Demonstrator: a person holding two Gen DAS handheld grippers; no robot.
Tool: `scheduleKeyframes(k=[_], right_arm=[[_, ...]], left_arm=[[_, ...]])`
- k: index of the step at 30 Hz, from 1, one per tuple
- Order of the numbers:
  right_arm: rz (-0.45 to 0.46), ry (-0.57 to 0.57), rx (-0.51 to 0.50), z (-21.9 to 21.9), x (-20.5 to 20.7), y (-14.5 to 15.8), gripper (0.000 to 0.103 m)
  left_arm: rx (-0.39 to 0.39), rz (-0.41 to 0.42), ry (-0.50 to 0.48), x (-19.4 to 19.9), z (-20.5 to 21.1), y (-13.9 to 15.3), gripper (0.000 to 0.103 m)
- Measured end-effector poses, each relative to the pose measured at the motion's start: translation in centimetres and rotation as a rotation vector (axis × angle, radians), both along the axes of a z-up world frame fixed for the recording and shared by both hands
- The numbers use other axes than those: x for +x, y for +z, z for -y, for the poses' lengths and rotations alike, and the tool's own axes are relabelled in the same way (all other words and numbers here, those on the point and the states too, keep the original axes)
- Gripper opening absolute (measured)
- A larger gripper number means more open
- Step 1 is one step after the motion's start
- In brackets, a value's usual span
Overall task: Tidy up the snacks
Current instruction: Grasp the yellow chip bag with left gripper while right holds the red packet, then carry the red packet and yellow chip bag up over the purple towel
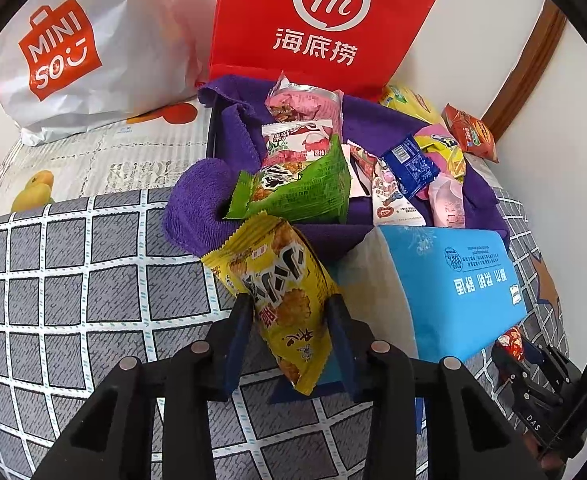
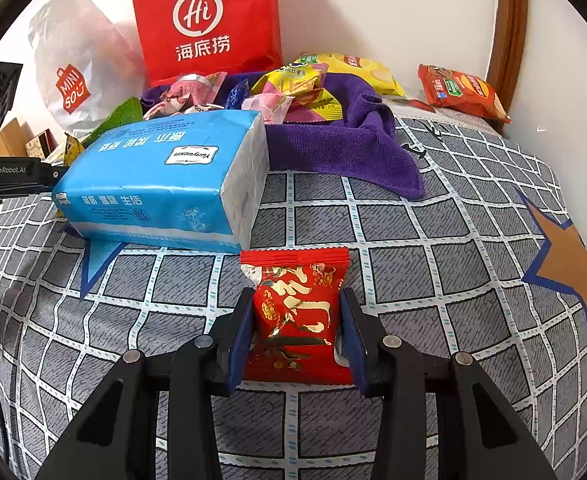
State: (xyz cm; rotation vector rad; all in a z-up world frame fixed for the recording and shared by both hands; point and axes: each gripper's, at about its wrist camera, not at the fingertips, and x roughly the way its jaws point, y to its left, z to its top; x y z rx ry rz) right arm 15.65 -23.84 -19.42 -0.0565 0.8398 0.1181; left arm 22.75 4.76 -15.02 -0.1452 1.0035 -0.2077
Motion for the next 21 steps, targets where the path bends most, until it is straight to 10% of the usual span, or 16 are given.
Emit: scheduleKeyframes(k=[21], right_arm=[[0.014, -0.004, 0.012, 0.1, -0.9, 0.7, 0.039]], left_arm=[[-0.043, 0.014, -0.01, -2.2, -0.6, 1.6, 0.032]])
